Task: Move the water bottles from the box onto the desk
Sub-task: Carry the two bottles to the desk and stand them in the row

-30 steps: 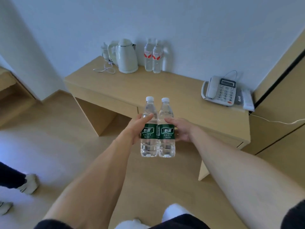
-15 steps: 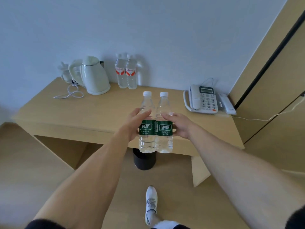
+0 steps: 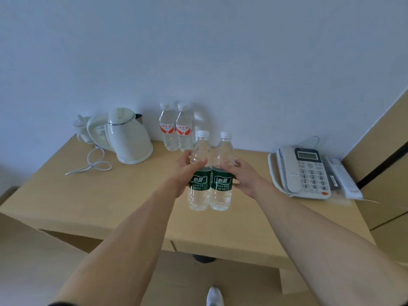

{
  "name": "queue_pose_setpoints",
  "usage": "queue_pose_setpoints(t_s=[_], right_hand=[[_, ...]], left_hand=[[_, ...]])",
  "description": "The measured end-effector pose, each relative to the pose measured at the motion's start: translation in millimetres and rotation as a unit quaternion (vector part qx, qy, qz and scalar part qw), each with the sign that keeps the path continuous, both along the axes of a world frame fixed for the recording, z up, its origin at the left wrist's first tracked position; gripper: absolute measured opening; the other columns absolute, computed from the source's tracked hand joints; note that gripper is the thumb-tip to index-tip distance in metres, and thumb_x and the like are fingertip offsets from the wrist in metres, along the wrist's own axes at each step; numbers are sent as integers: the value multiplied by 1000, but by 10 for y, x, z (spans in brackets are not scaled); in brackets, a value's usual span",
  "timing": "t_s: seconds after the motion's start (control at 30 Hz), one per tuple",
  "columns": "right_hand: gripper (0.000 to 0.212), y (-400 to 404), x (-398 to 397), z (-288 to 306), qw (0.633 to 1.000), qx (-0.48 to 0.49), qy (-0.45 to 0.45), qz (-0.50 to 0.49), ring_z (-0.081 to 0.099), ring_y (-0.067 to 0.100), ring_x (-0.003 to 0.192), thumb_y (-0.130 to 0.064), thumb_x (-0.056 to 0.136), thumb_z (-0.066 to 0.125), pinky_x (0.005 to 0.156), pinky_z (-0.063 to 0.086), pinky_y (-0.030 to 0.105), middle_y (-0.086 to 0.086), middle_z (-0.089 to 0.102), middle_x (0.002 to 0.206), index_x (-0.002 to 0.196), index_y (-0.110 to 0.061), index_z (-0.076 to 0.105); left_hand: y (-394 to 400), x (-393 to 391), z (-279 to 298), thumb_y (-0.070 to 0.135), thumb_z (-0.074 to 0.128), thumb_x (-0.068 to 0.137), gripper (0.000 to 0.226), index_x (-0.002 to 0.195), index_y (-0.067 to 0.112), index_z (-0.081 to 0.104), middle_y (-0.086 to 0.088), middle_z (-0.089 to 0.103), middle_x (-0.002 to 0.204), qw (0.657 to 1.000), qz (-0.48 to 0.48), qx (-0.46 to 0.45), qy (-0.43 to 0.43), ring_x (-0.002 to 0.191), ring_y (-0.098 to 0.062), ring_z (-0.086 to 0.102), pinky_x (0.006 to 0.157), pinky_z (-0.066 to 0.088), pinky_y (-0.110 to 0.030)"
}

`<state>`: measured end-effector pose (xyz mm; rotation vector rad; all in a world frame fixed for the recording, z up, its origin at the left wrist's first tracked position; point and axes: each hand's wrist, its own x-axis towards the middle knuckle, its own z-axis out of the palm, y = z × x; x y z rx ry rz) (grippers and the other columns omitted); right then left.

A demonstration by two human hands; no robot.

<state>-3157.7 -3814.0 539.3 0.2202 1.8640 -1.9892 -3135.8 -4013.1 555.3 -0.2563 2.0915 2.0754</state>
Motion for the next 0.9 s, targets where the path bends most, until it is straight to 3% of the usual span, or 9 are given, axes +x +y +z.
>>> queue_pose_setpoints(t_s=[0.1, 0.17, 0.23, 0.4, 0.5, 0.6, 0.73, 0.9], right_hand=[[44, -45, -210, -38, 1000, 2, 28, -4, 69, 18, 103, -17, 80, 82, 90, 52, 38, 0, 75, 108, 118, -17, 61], [46, -49, -318, -42, 999, 16, 51, -3, 70, 12, 99, -11, 77, 83, 86, 51, 30, -2, 75, 105, 117, -20, 60], [53, -72, -433, -35, 998, 32, 60, 4, 69, 6, 95, -6, 74, 84, 78, 50, 23, -5, 74, 104, 118, -20, 58], [53, -104, -601, -15, 994, 74, 78, 8, 70, -3, 88, 0, 73, 84, 66, 50, 10, -5, 73, 105, 110, -25, 56], [56, -134, -687, 9, 990, 111, 91, 0, 68, 8, 100, -3, 72, 86, 75, 51, 19, 1, 71, 112, 117, -21, 57], [56, -145, -767, 22, 980, 164, 110, -6, 65, 9, 104, -11, 71, 88, 87, 52, 28, -4, 70, 110, 115, -29, 58], [56, -144, -818, -19, 973, 198, 118, -11, 64, 7, 106, -10, 72, 87, 92, 51, 31, -7, 70, 110, 113, -33, 58], [60, -128, -856, -6, 969, 219, 116, -3, 63, 8, 110, -10, 72, 87, 99, 50, 36, -8, 69, 115, 120, -28, 56]], left_hand=[[-111, -261, -29, 24, 79, 86, 52, 132, 19, 53, -9, 69, 119, 998, -22, -53, 17, 103, -25, 71, 83, 58, -43], [-172, -402, -54, 15, 79, 86, 56, 134, 16, 51, -13, 69, 120, 996, -42, -73, 21, 109, -27, 68, 96, 55, -46], [-239, -562, -74, 10, 79, 85, 58, 134, 15, 49, -15, 69, 119, 994, -61, -90, 22, 111, -29, 67, 100, 53, -47], [-319, -836, -125, 5, 81, 81, 63, 132, 21, 48, -7, 71, 116, 988, -79, -126, 40, 106, -21, 69, 97, 53, -44], [-344, -976, -152, 8, 84, 79, 69, 133, 26, 46, 0, 69, 117, 985, -94, -131, 54, 105, -12, 68, 94, 53, -38], [-372, -1104, -171, 12, 85, 79, 70, 130, 33, 43, 13, 65, 117, 983, -109, -136, 63, 103, 2, 62, 92, 48, -32], [-386, -1231, -229, 11, 85, 79, 69, 131, 30, 44, 12, 64, 119, 979, -121, -150, 70, 105, 2, 61, 97, 49, -36], [-366, -1278, -241, 18, 87, 77, 66, 123, 37, 43, 18, 62, 110, 972, -130, -180, 78, 98, 7, 58, 83, 48, -26]])
